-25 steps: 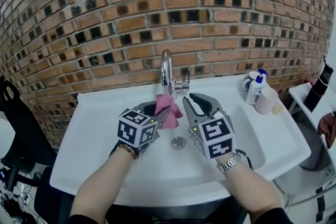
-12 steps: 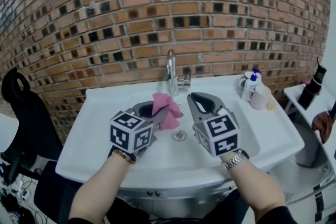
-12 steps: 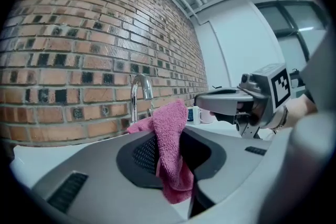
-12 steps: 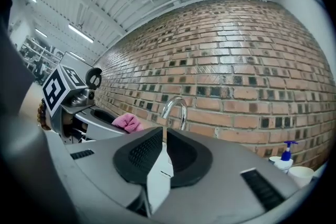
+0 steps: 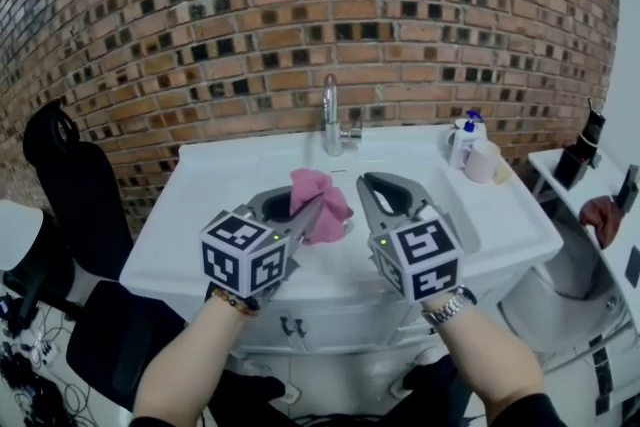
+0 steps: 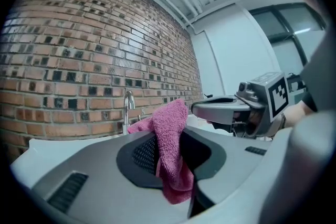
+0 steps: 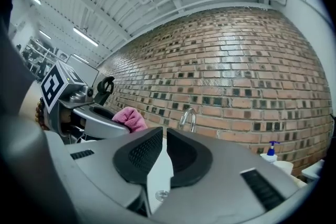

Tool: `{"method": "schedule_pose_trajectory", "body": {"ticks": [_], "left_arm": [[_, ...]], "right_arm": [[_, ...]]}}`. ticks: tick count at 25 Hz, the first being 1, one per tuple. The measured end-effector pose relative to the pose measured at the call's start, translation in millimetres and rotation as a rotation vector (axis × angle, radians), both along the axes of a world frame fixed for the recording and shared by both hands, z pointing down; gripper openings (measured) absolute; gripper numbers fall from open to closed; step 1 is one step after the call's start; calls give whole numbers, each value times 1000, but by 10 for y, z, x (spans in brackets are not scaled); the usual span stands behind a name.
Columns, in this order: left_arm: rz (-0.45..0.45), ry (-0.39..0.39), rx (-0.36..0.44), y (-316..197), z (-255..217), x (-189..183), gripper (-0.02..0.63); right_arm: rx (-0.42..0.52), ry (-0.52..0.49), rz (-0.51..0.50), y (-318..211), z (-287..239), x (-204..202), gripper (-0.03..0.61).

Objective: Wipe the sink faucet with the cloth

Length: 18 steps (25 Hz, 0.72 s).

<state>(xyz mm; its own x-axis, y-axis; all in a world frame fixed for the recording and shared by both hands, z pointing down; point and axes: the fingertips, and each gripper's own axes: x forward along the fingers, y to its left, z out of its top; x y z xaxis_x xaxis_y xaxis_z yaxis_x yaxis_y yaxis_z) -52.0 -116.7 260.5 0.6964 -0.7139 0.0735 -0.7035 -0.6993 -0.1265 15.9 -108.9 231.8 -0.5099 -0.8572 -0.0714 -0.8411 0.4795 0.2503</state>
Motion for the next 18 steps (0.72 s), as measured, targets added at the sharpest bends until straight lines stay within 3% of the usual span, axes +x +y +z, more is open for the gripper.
{"method": "schedule_pose_trajectory", "body": {"ticks": [18], "left_arm": [[44,33,70,1657,-104,-90,91]], "right_arm": [[40,-13,58,1698,-16,-12,28]]}}
